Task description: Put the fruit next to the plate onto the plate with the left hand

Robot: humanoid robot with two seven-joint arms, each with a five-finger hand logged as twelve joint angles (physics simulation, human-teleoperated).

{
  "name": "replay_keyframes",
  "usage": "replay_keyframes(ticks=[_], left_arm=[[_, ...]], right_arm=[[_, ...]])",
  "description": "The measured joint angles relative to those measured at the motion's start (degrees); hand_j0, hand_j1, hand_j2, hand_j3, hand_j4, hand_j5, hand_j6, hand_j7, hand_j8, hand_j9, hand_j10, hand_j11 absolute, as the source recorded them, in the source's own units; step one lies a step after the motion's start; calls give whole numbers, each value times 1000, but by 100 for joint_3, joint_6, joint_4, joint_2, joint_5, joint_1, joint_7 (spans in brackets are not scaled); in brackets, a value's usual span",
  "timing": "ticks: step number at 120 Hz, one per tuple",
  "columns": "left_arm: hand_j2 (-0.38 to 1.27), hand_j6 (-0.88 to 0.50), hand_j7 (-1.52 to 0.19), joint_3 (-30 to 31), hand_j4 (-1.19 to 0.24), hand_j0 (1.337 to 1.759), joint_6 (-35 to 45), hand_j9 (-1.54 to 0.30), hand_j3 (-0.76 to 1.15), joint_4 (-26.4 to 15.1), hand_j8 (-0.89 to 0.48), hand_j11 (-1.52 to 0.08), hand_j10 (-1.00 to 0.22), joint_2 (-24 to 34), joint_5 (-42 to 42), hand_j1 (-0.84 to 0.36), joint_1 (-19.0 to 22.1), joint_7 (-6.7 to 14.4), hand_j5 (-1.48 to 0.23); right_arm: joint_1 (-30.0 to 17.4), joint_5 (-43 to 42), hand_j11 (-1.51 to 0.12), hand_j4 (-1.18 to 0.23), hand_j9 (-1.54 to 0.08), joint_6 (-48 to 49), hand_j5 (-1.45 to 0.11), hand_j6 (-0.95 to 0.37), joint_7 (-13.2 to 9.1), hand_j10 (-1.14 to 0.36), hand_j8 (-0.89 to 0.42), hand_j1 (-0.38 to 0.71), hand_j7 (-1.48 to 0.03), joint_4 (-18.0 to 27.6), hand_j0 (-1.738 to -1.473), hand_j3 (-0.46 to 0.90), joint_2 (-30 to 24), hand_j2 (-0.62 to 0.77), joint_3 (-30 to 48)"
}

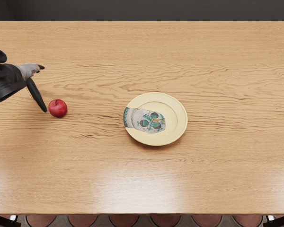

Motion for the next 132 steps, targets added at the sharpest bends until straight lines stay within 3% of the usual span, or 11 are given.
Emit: replay_keyframes(ticks=[37,73,96,132], left_arm=[[8,-37,-47,69,-37,1658,338,-47,0,-48,-37,-46,-36,-793,-15,306,39,3,-47],[51,-254,-328,56,-253,1658,383,-328,0,136,-253,-328,-253,-970,-11,46,276,4,-328],[61,-304,-394,-42,-303,1658,358,-393,0,-141,-303,-393,-303,-957,-3,-14,269,6,-394],[66,-328,-425,-25,-328,1658,376,-425,0,-203,-328,-425,-328,-622,27,-43,302,9,-426]], right_arm=[[0,1,0,0,0,2,0,0,0,0,0,-349,0,0,-1658,0,0,0,0],[0,2,0,0,0,2,0,0,0,0,0,-349,0,0,-1658,0,0,0,0],[0,2,0,0,0,1,0,0,0,0,0,-349,0,0,-1658,0,0,0,0],[0,0,0,0,0,1,0,0,0,0,0,-349,0,-1,-1658,0,0,0,0]])
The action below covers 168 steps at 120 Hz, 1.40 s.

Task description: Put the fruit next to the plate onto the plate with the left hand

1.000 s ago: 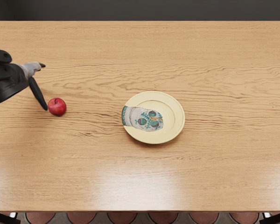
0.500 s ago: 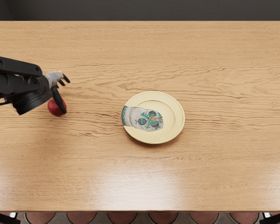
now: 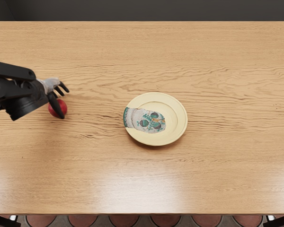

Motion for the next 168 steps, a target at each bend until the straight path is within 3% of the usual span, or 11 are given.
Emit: replay_keyframes(ticks=[110,141,168], left_arm=[[109,-498,-696,8,-519,1655,57,-697,0,96,-515,-697,-516,97,17,-237,267,0,-689],[130,-458,-767,-16,-569,1654,58,-770,0,98,-557,-769,-574,91,21,-233,287,32,-744],[181,-418,-794,-42,-522,1655,46,-796,0,87,-518,-796,-596,85,2,-278,253,37,-791]], right_arm=[[0,2,0,0,0,1,0,0,0,0,0,-349,0,-1,-1658,0,0,0,0],[0,0,0,0,0,0,0,0,0,0,0,-349,0,0,-1658,0,0,0,0],[0,2,0,0,0,0,0,0,0,0,0,-349,0,0,-1658,0,0,0,0]])
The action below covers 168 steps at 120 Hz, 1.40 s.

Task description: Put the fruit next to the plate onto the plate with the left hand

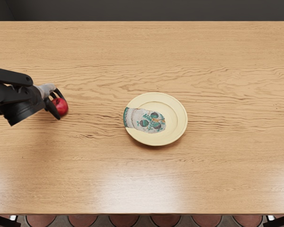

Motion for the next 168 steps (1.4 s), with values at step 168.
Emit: replay_keyframes(ticks=[168], left_arm=[[256,-429,-789,-864,-540,1657,-75,-779,0,-54,-531,-781,-584,-880,-148,-294,-790,37,-800]], right_arm=[[0,-2,0,0,0,0,0,0,0,0,0,-349,0,-1,-1658,0,0,0,0]])
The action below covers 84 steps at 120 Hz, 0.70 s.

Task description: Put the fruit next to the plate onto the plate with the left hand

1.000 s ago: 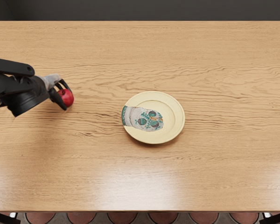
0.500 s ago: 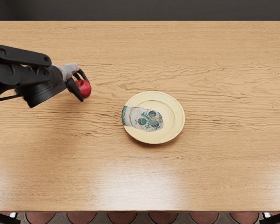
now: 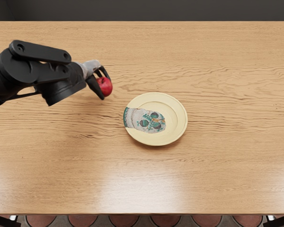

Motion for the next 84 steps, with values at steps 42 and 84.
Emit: replay_keyframes(ticks=[42,84], left_arm=[[285,-447,-767,-313,-564,1657,3,-775,0,-5,-543,-777,-578,-251,2,-293,-13,-5,-780],[288,-456,-760,-663,-576,1657,8,-766,0,-8,-555,-768,-575,-500,1,-288,39,-5,-770]], right_arm=[[0,1,0,0,0,0,0,0,0,0,0,-349,0,1,-1658,0,0,0,0],[1,2,0,0,0,0,0,0,0,0,0,-349,0,-2,-1658,0,0,0,0]])
